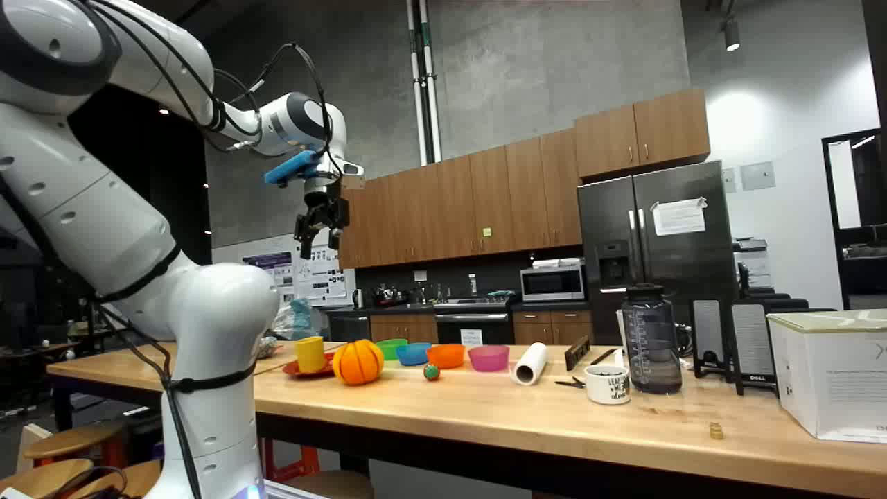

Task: Pour the contents in the orange bowl into the purple bowl.

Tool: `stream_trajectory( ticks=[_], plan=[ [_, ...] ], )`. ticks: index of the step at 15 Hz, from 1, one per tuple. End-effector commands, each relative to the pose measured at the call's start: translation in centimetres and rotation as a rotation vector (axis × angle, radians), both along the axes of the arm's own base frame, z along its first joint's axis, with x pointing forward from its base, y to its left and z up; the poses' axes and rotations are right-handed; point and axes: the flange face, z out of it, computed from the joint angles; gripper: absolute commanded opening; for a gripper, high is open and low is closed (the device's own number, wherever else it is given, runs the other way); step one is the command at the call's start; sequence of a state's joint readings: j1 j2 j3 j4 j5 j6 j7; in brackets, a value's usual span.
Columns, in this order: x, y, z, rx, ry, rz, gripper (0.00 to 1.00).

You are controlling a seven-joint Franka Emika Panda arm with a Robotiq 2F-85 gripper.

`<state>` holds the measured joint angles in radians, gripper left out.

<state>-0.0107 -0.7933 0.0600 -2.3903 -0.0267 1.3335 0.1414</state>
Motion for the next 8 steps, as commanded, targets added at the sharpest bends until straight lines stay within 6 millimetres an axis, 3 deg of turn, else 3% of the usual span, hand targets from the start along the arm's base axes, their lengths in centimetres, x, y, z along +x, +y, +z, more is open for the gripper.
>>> stream_trajectory(
  ticks=[1,8],
  plan=[
    [0.0,0.0,0.1,0.0,0.0,0.0,1.0],
    [2.3,0.2,-1.9,0.06,-0.122,-0.034,1.0]
  ],
)
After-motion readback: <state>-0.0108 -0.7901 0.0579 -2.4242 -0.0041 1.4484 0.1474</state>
